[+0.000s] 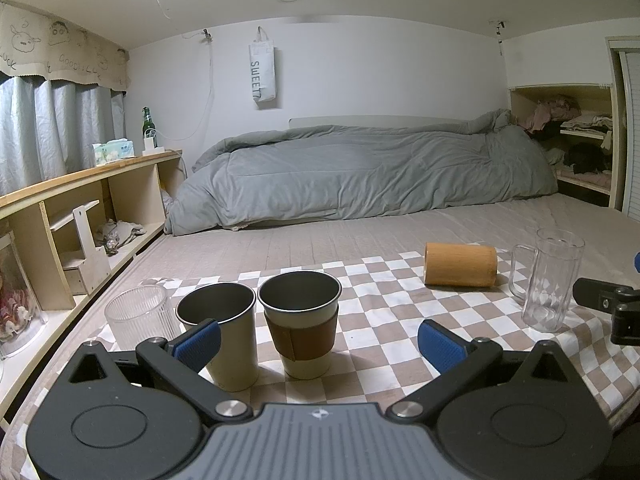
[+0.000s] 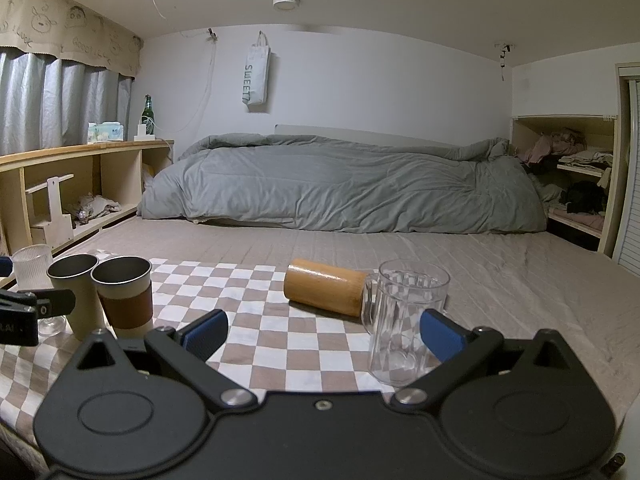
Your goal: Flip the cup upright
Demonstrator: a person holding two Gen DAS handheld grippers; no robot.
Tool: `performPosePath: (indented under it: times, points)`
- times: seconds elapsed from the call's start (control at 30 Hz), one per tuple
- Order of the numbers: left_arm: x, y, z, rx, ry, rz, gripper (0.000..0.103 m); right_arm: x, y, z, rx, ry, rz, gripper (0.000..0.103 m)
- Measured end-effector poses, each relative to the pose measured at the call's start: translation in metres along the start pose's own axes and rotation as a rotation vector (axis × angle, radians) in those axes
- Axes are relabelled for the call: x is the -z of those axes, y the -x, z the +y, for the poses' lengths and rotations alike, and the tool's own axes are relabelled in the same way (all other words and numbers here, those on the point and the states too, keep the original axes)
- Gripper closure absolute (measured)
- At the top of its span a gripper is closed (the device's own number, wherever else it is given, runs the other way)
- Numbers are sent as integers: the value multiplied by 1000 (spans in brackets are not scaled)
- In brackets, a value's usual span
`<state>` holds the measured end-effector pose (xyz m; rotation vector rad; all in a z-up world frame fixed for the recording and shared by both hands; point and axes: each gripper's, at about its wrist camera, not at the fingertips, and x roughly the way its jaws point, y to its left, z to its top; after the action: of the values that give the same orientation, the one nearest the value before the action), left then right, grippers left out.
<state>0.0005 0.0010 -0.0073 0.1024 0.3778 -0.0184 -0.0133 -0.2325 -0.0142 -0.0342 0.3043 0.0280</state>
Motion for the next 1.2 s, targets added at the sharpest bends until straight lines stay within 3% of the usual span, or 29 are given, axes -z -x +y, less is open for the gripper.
performPosePath:
  times: [0.73, 1.2]
  points:
    - [3, 0, -1, -3, -2, 4, 0, -2, -2, 1, -2, 2, 2, 0]
    - [0, 12, 24, -22, 34, 12, 0, -12, -14, 6, -38, 5, -7, 0]
